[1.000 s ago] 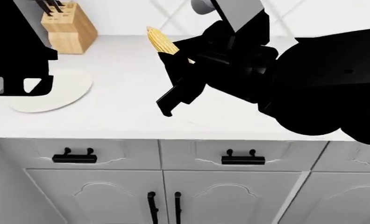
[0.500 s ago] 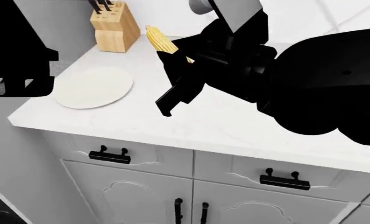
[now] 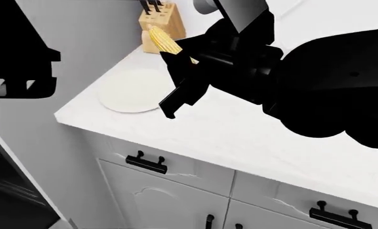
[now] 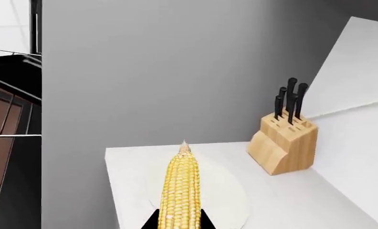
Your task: Pick the corn from the top rack in the oven and place it on the plate on the counter.
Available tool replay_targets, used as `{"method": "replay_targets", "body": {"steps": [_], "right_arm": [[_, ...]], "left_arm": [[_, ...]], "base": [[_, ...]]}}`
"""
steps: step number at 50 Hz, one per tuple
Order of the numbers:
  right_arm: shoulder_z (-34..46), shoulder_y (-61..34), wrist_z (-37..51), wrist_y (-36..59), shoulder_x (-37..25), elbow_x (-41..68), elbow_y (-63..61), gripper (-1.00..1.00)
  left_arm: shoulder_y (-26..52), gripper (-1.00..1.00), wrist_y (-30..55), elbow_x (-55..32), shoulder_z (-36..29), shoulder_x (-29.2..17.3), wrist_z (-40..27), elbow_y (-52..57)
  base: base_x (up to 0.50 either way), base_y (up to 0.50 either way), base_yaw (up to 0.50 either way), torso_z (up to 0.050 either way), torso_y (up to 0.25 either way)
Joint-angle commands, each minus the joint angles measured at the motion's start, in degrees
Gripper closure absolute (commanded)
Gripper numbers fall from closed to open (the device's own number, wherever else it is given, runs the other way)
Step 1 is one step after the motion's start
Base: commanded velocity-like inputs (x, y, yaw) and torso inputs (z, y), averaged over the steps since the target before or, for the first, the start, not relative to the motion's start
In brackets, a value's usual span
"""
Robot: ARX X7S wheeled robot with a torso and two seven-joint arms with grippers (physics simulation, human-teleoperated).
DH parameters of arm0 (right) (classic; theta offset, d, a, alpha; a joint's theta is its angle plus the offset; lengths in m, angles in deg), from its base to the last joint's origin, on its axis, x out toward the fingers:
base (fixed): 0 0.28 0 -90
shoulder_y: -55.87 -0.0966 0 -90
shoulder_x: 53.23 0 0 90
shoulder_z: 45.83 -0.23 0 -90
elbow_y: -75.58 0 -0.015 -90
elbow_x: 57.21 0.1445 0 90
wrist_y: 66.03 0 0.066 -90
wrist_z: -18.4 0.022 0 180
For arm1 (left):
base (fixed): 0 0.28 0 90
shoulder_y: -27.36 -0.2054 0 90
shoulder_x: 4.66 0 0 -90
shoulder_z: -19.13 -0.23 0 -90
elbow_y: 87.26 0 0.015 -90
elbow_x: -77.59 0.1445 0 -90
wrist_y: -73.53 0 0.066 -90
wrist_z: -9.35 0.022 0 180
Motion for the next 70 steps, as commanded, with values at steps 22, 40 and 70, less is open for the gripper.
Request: {"method": "replay_targets", "body": {"steps": [22,40,70], "right_arm": [[-0.24,0.52,1.89,0.04,0.2,0.56,1.6,1.0],[-0.03,0.58,1.3,0.26,0.19,0.77,0.79,1.0],[0.57,1.33,0.79,-0.07,0.02,-0.61,1.31,1.0]], "left_arm": [[-0.36,-1.0,-0.27,0.52,-0.13,-0.42,0.0,0.0],[0.2,-1.0,-0.37,0.13,0.56,-0.52,-0.01,0.0],[-1.78,-1.0,0.35,0.38,2.19,0.07,-0.01,0.0]], "base": [[0.04,0.02,0.18,0.0,0.0],[0.47,-0.2,0.0,0.0,0.001],[-0.03,0.27,0.0,0.001,0.001]]}}
